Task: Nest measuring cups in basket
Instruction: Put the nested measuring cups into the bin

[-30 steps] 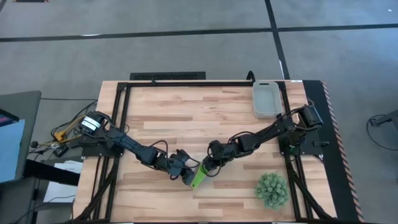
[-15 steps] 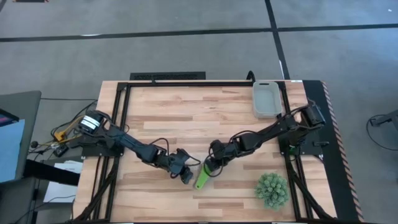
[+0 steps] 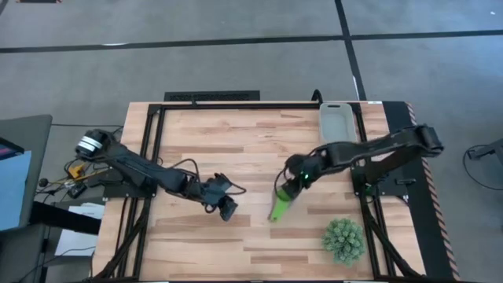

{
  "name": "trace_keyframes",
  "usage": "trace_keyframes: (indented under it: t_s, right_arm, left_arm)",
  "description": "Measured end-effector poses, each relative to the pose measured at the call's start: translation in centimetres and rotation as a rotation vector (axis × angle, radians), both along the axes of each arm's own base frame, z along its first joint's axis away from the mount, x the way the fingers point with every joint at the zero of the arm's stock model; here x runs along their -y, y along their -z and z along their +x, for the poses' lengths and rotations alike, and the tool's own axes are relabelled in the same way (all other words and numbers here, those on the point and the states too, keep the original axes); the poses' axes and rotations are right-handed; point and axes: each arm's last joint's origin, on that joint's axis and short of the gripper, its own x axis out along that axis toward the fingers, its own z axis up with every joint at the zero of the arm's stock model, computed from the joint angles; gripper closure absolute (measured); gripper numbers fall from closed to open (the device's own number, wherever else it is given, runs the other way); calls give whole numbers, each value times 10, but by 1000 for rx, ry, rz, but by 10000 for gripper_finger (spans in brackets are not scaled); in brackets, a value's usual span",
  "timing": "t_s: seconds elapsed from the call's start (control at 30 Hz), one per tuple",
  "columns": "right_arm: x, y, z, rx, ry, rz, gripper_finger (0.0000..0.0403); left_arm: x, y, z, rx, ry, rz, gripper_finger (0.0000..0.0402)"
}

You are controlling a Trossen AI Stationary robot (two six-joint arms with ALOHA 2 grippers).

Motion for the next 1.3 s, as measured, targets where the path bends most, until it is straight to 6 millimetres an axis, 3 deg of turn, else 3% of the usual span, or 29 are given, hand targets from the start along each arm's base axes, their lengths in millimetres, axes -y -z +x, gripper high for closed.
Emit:
trace_keyframes:
  t_s: [0.37,0.63,0.87,1.03,1.3]
  right_arm:
    - [81,-43,-77,-52,60,-144,262]
    - [138,-51,-117,-20,158,-185,258]
    - [174,-51,-147,-15,324,-189,264]
    - [191,-51,-166,-20,478,-194,257]
    - [209,-53,-186,-49,785,-203,263]
  left_arm:
    - [-26,2,9,12,-157,-33,281]
    - [-41,5,18,37,-246,-79,281]
    - [-61,7,20,16,-223,-67,281]
    - [-92,8,22,-12,-134,-31,281]
    - [-171,8,10,-3,-24,-6,281]
